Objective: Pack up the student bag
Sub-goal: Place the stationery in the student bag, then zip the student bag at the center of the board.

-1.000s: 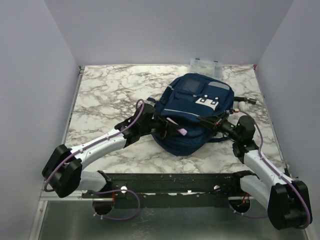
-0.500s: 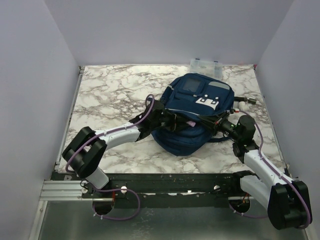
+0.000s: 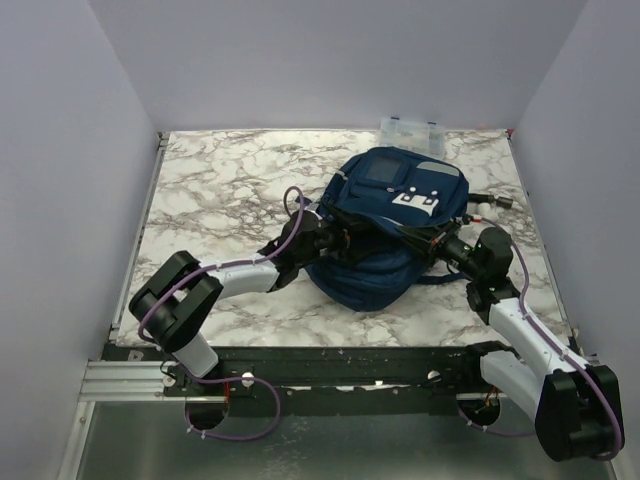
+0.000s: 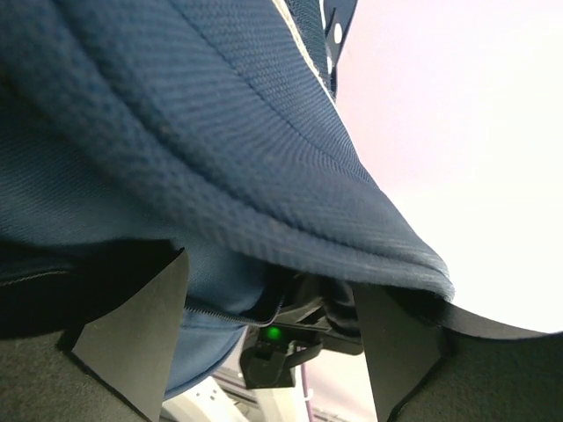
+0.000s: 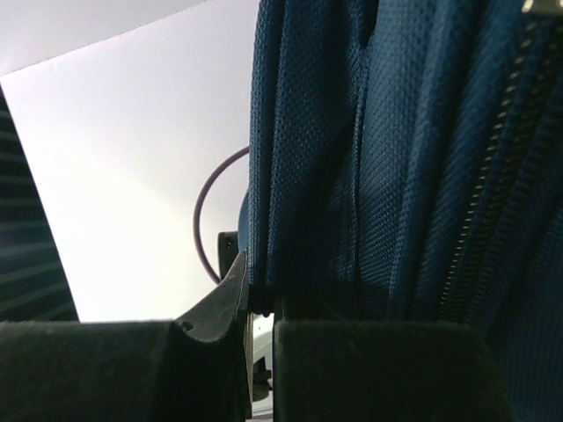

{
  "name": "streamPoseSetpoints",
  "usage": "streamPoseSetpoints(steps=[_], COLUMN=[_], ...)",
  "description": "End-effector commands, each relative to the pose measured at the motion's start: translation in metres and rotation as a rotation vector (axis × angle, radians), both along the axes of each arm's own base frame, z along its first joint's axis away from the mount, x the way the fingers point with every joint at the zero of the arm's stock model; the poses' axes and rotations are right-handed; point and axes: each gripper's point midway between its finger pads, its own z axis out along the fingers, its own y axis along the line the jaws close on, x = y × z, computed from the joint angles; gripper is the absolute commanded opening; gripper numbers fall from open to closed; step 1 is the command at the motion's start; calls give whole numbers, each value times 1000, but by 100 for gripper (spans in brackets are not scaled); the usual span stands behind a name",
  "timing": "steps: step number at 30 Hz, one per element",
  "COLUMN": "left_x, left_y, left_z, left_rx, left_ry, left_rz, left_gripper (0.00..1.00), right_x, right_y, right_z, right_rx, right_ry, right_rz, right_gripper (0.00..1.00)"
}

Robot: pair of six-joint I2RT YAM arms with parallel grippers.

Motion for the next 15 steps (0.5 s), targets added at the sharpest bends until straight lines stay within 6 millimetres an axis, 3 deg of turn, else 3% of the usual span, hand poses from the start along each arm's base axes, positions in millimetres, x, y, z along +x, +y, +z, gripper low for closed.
streamPoseSetpoints(steps=[1, 9, 15], left_x=[-22, -70, -92], left_y=[11, 47, 92], left_z=[9, 10, -16], left_rx=[3, 137, 222], left_ry=[-163, -523, -641], left_rz=[-77, -180, -269], left_gripper=[76, 79, 78], right_x=[-2, -6, -17], right_y=[0, 0, 1], right_z=[32, 10, -15], right_rx=[4, -51, -249], right_ry=[-156, -151, -191], right_rz=[9, 18, 85], right_gripper=[0, 0, 4])
